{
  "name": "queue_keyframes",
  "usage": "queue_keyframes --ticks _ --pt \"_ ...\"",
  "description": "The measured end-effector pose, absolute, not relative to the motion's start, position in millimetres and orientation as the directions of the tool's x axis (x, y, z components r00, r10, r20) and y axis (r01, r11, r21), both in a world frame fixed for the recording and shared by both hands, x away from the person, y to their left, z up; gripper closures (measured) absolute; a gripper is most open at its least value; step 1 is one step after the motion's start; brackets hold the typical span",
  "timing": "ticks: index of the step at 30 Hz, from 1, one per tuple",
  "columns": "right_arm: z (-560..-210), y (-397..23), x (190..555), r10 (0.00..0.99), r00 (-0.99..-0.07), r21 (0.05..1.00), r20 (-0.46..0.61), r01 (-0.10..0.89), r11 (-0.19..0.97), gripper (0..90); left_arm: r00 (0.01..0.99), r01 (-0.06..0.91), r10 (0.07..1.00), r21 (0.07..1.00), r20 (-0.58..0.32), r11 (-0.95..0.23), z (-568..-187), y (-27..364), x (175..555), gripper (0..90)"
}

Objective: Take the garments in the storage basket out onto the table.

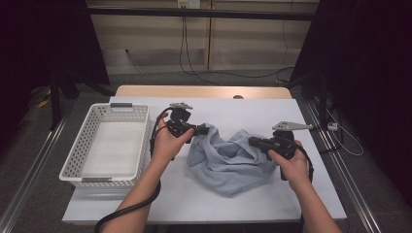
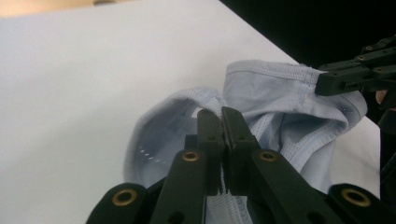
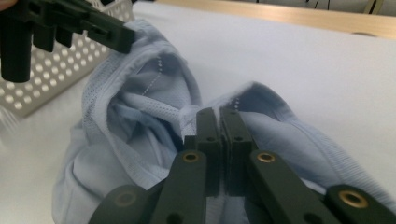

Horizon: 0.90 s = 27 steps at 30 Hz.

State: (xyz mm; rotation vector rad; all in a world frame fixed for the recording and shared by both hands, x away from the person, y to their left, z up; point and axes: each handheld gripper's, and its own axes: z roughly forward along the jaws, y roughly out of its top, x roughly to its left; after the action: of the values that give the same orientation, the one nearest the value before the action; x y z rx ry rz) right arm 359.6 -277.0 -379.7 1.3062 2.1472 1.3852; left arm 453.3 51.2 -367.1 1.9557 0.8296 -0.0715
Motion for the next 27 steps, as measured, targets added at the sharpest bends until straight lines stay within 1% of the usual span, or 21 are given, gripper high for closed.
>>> queue_keyframes --ticks 6,12,17,27 --pt "-359 -290 363 0.822 -0.526 0.853 0.219 0.512 0.101 88.7 0.768 0.544 0.547 0.791 -0.335 -0.28 -342 68 454 87.7" --pt "-339 -306 366 0.838 -0.49 0.873 0.239 0.486 0.036 88.6 0.766 0.522 0.56 0.813 -0.315 -0.256 -321 80 455 87.8" --pt "-326 -314 367 0.851 -0.473 0.882 0.229 0.471 0.025 88.7 0.769 0.506 0.566 0.824 -0.297 -0.256 -309 83 456 87.8" --pt "-315 -315 370 0.854 -0.473 0.887 0.216 0.46 0.031 88.6 0.775 0.498 0.562 0.827 -0.289 -0.262 -299 85 457 87.8"
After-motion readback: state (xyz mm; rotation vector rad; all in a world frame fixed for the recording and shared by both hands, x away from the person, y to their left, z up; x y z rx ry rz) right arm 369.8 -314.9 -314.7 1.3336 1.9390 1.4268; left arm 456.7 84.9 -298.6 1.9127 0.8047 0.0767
